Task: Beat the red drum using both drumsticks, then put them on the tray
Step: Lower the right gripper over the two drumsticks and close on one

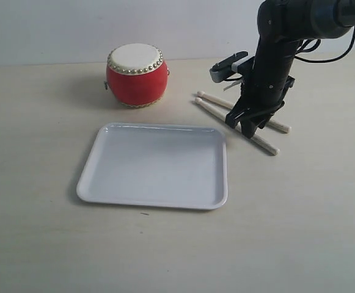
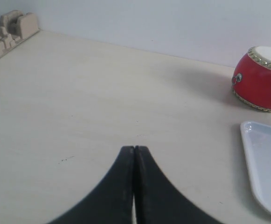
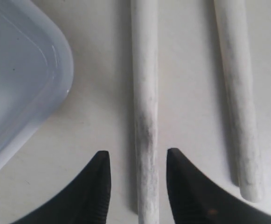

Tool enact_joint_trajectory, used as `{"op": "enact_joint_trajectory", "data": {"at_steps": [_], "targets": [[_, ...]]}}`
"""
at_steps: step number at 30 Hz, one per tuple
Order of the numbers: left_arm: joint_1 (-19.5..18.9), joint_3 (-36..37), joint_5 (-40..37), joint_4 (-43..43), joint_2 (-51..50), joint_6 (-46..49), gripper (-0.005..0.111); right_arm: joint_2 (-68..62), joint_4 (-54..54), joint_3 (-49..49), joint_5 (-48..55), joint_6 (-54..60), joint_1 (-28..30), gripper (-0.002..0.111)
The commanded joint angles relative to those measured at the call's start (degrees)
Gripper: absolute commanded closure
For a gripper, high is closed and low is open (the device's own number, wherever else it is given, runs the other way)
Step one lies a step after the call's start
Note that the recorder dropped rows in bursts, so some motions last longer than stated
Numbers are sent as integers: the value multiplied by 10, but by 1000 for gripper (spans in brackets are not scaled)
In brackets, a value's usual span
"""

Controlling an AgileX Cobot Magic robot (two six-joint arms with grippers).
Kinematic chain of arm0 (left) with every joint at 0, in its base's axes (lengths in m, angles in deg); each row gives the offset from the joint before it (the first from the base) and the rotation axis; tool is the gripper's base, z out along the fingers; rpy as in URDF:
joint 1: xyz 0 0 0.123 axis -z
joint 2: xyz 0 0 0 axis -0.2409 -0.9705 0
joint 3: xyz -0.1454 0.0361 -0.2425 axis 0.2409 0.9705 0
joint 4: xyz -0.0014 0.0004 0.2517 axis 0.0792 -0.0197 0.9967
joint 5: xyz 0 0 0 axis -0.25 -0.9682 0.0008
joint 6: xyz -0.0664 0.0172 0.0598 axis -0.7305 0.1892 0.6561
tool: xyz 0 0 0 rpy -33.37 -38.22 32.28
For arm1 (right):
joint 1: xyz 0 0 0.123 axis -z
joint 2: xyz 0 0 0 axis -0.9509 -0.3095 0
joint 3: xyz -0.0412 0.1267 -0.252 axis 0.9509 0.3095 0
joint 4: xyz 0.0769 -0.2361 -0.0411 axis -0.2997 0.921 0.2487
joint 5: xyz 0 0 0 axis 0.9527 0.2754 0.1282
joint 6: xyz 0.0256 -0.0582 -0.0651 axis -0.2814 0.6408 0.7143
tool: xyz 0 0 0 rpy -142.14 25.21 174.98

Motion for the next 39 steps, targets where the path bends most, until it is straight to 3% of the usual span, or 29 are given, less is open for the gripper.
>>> {"op": "enact_joint_trajectory", "data": {"at_steps": [1, 32, 35, 39], "targets": [[3, 2, 0, 1, 2, -1, 107, 1, 0, -1, -5, 4, -1, 69], [3, 2, 0, 1, 2, -1, 107, -33, 0, -2, -6, -5, -1, 70], [3, 2, 0, 1, 2, -1, 107, -33, 0, -2, -5, -5, -1, 76], [3, 2, 0, 1, 2, -1, 107, -33, 0, -2, -3, -7, -1, 93]]}}
